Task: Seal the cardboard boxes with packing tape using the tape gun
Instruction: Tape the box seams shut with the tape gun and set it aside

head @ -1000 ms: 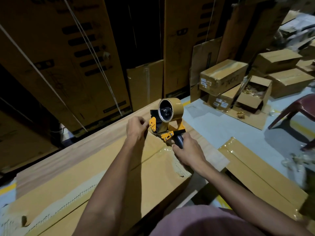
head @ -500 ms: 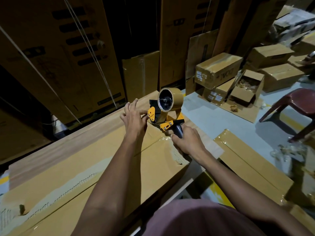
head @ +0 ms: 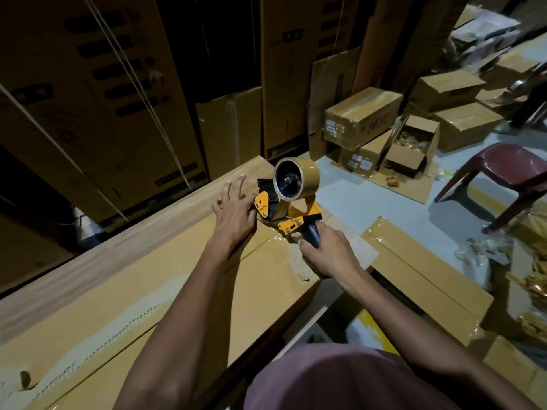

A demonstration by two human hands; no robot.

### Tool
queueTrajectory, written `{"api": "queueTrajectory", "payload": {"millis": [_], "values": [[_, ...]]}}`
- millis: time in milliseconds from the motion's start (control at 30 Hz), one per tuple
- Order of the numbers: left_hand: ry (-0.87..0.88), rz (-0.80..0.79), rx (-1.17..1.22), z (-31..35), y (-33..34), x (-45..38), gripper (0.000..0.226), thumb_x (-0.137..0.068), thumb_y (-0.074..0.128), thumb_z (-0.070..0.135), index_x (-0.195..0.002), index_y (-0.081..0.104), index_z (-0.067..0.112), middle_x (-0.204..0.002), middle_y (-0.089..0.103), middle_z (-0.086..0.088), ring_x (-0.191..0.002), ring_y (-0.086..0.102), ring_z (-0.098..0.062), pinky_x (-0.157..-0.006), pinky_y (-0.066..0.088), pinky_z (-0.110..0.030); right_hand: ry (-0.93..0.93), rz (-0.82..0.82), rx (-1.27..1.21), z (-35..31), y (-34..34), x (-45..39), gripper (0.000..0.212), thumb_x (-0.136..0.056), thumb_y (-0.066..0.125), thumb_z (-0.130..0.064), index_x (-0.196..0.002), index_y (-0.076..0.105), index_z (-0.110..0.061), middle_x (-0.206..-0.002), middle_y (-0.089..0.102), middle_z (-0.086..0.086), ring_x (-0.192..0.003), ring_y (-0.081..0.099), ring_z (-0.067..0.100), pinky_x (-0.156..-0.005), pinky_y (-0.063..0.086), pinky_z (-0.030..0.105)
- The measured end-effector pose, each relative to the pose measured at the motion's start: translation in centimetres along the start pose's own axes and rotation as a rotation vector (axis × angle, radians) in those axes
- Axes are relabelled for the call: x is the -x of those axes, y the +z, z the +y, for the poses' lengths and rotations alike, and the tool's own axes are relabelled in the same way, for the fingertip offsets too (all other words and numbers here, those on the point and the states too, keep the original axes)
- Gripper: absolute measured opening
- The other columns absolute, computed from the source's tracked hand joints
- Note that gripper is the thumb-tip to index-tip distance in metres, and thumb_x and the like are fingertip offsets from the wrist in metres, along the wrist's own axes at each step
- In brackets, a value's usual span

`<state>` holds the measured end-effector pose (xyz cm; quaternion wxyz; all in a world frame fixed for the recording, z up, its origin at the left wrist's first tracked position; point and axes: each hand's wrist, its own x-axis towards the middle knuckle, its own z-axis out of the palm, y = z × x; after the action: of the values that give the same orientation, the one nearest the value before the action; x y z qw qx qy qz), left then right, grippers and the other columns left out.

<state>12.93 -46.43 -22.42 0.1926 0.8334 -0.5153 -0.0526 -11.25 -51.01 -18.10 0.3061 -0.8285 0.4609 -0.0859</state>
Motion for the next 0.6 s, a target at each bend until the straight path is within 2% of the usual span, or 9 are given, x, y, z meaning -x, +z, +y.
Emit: {"api": "queueTrajectory", "payload": {"millis": [133, 233, 300, 400, 467, 533, 600], "values": [[-0.043, 0.032, 0.16, -0.2, 0.0, 0.3, 0.024, -0.097, 0.064, 0.036, -0.118, 0.074, 0.031, -0.167, 0.021, -0.003, -0.152, 0.009, -0.034, -0.115, 0.014, -0.062, 0.004, 0.011, -0.023, -0.3, -0.2, 0.0, 0.025, -0.096, 0.063, -0.038, -0.104, 0.054, -0.016, -0.093, 0.065, 0.007, -0.086, 0.063, 0.028, -0.076, 0.057, 0.044], [-0.069, 0.005, 0.198, -0.5, -0.3, -0.2, 0.015, -0.094, 0.069, 0.032, -0.104, 0.078, 0.027, -0.166, 0.024, -0.004, -0.152, 0.009, -0.034, -0.116, 0.012, -0.061, 0.016, -0.029, -0.066, -0.3, -0.3, -0.1, 0.025, -0.094, 0.063, -0.04, -0.104, 0.055, -0.018, -0.09, 0.067, 0.006, -0.079, 0.068, 0.027, -0.072, 0.062, 0.048], [-0.07, 0.001, 0.207, -0.5, -0.5, -0.3, 0.012, -0.093, 0.07, 0.033, -0.1, 0.078, 0.027, -0.166, 0.025, -0.004, -0.152, 0.008, -0.035, -0.116, 0.013, -0.062, 0.028, -0.055, -0.074, -0.2, -0.6, -0.1, 0.024, -0.095, 0.064, -0.039, -0.104, 0.054, -0.019, -0.093, 0.066, 0.006, -0.082, 0.068, 0.027, -0.072, 0.061, 0.044], [-0.072, 0.005, 0.194, -0.4, -0.5, -0.2, 0.01, -0.093, 0.07, 0.035, -0.099, 0.077, 0.031, -0.165, 0.025, -0.003, -0.152, 0.008, -0.035, -0.114, 0.013, -0.063, 0.012, -0.036, 0.015, 0.7, -1.0, 0.5, 0.02, -0.096, 0.065, -0.035, -0.102, 0.052, -0.021, -0.093, 0.063, 0.004, -0.086, 0.061, 0.025, -0.07, 0.047, 0.034], [-0.068, 0.011, 0.185, -0.3, -0.5, -0.2, 0.009, -0.093, 0.069, 0.037, -0.099, 0.076, 0.034, -0.165, 0.026, -0.002, -0.153, 0.008, -0.034, -0.113, 0.015, -0.063, 0.007, -0.03, 0.065, 1.1, -0.9, 1.1, 0.021, -0.096, 0.065, -0.035, -0.1, 0.05, -0.02, -0.091, 0.061, 0.003, -0.084, 0.058, 0.025, -0.068, 0.04, 0.032], [-0.054, 0.006, 0.154, -0.2, -0.5, -0.2, 0.011, -0.095, 0.067, 0.037, -0.103, 0.075, 0.036, -0.165, 0.026, -0.002, -0.153, 0.008, -0.034, -0.112, 0.015, -0.063, 0.03, -0.027, 0.064, 1.1, -0.6, 1.3, 0.023, -0.093, 0.066, -0.034, -0.099, 0.051, -0.017, -0.091, 0.061, 0.004, -0.083, 0.058, 0.027, -0.067, 0.04, 0.034], [-0.042, -0.026, 0.111, -0.1, -0.5, -0.2, 0.017, -0.099, 0.062, 0.035, -0.112, 0.073, 0.035, -0.166, 0.023, -0.003, -0.154, 0.005, -0.034, -0.112, 0.014, -0.064, 0.054, -0.018, 0.04, 0.8, -0.5, 1.1, 0.023, -0.09, 0.067, -0.034, -0.097, 0.054, -0.015, -0.091, 0.063, 0.006, -0.083, 0.06, 0.029, -0.067, 0.047, 0.037]]}}
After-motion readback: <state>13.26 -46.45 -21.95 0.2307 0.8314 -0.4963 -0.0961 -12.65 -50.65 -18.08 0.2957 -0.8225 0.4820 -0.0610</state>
